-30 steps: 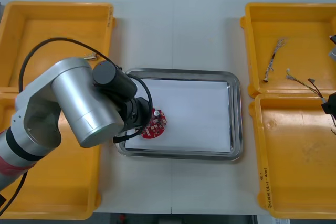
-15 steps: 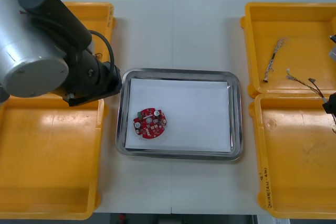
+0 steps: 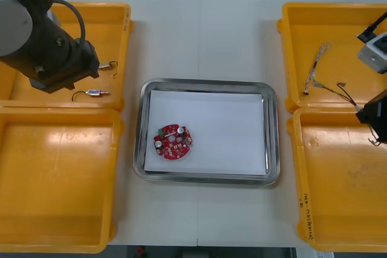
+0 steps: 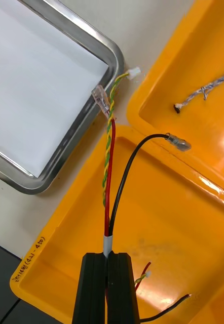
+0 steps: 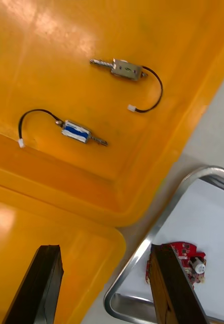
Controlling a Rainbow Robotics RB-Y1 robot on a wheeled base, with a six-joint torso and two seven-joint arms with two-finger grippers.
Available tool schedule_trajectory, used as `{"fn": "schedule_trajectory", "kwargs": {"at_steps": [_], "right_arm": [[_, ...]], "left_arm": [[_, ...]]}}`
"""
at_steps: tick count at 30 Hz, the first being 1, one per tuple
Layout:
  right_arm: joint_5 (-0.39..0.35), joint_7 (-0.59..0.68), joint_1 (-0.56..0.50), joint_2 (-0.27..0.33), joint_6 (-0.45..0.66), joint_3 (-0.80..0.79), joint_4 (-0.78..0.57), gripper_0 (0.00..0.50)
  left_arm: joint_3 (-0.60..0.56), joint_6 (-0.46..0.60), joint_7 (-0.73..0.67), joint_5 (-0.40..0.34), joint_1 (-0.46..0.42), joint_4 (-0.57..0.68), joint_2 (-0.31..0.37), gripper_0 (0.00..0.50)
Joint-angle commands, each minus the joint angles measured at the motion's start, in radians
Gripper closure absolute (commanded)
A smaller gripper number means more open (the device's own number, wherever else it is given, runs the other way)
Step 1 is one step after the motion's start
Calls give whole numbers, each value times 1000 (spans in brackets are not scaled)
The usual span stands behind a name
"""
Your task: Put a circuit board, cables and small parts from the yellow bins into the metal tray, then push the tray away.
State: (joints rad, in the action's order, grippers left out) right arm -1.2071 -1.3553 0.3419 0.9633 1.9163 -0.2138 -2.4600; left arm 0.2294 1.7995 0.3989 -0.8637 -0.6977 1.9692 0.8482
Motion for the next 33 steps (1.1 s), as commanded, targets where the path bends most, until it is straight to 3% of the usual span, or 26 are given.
{"fn": "schedule_trajectory", "kwargs": {"at_steps": [1, 7, 14, 19, 23, 33], "right_arm": [[-12, -31, 128, 40, 4, 116, -22, 500], [-14, -39, 256, 32, 4, 272, 6, 500], [-12, -53, 413, -44, 4, 439, 64, 500], [7, -96, 463, -123, 4, 511, 116, 500], [26, -215, 490, -186, 4, 567, 188, 500], [130, -360, 548, -268, 4, 706, 276, 500]], "left_arm": [[-38, -22, 179, 11, -92, -107, 45, 0], [-47, -75, 193, 12, -146, -263, 45, 0], [-45, -141, 121, 9, -174, -377, 28, 0], [-45, -155, 35, 9, -200, -438, 0, 0], [-45, -157, -29, 14, -206, -467, -28, 0], [21, -155, -86, 34, -212, -520, -60, 0]]}}
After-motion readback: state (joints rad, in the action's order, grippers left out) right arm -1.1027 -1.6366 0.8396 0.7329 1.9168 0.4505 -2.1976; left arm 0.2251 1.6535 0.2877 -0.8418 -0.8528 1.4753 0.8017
